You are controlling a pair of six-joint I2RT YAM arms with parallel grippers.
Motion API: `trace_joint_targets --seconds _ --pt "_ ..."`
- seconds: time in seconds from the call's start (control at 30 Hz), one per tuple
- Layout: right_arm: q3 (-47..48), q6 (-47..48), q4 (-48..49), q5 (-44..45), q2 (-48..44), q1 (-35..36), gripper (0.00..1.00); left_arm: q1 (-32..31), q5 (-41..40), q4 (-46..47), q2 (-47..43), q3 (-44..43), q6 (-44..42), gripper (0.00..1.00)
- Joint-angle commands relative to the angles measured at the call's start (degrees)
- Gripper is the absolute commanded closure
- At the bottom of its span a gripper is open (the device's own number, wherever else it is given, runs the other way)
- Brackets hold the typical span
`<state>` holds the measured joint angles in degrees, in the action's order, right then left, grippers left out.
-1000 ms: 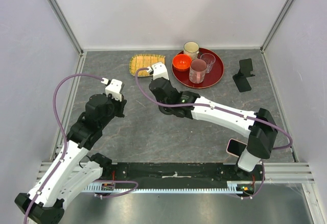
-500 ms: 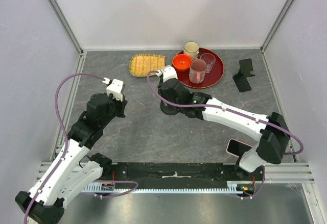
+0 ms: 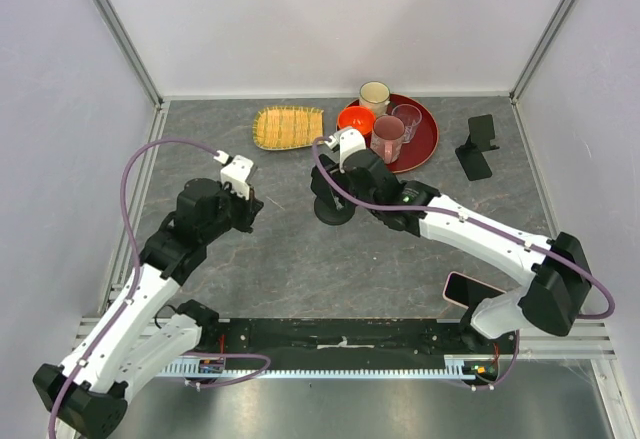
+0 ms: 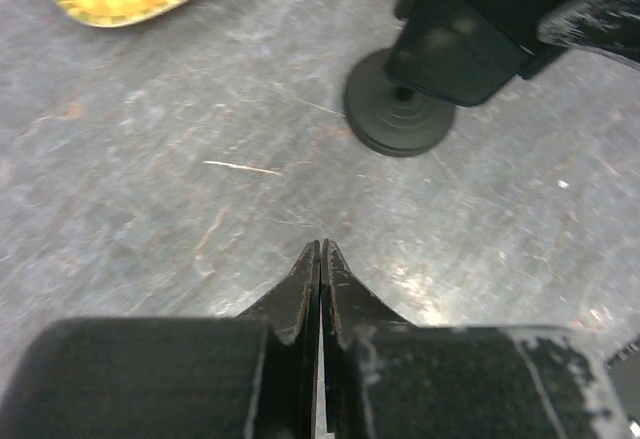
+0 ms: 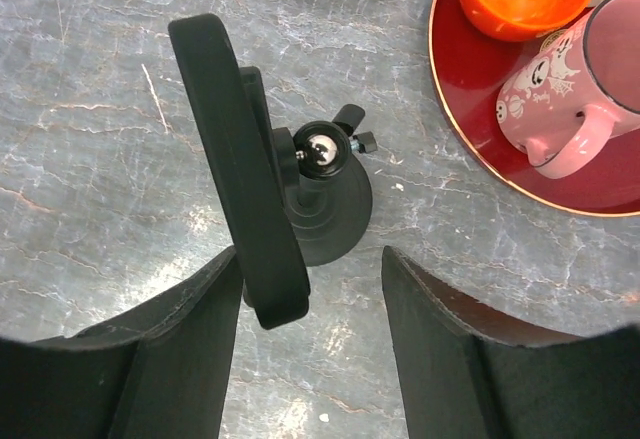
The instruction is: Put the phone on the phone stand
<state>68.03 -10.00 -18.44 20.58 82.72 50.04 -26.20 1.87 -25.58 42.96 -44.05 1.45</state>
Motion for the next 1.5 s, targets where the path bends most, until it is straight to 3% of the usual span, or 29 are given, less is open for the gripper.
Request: trace_joint_targets --seconds 0.0,0.17,0.37,0.47,0.53,0.8,0.93,1.1,1.17,1.47 --pt "-1.1 4.6 1.9 0.6 -2.6 -1.3 0.36 0.3 14.2 3.4 3.6 -2.4 0.4 0.92" --pt "-2.8 8.4 2.3 -2.6 -5.1 -2.6 0.34 0.3 26.1 5.5 8.3 -4.5 2.2 0.66" --pt "-4.8 12.5 1.9 -5.0 -7.9 -4.5 0.29 0.3 28.4 5.2 14.1 -9.0 4.4 0.49" --pt "-5.1 13.0 1.6 -7.3 -7.8 -5.5 0.29 0.3 29.6 5.8 19.4 -11.9 5.0 0.28" --pt "-4.8 13.2 1.7 -9.4 -7.6 -6.4 0.29 0.3 30.3 6.0 23.9 -14.9 5.1 0.19" --pt "-3.2 18.5 1.6 -27.6 -6.4 -9.7 0.31 0.4 37.0 6.1 35.2 -22.7 -8.7 0.16" --pt "-3.8 19.8 1.6 -30.4 -6.6 -10.2 0.32 0.7 37.2 5.1 40.3 -25.9 -14.7 0.18" --pt "-3.8 21.2 1.6 -33.8 -6.5 -11.5 0.32 4.0 48.5 11.6 42.6 -24.0 -20.2 0.18" --pt "-3.1 21.3 1.5 -34.6 -6.1 -12.6 0.32 4.6 48.2 12.1 43.9 -24.3 -22.3 0.19" --pt "-3.7 20.8 1.3 -37.6 -5.8 -17.1 0.33 5.8 61.7 11.7 50.6 -26.3 -23.8 0.27"
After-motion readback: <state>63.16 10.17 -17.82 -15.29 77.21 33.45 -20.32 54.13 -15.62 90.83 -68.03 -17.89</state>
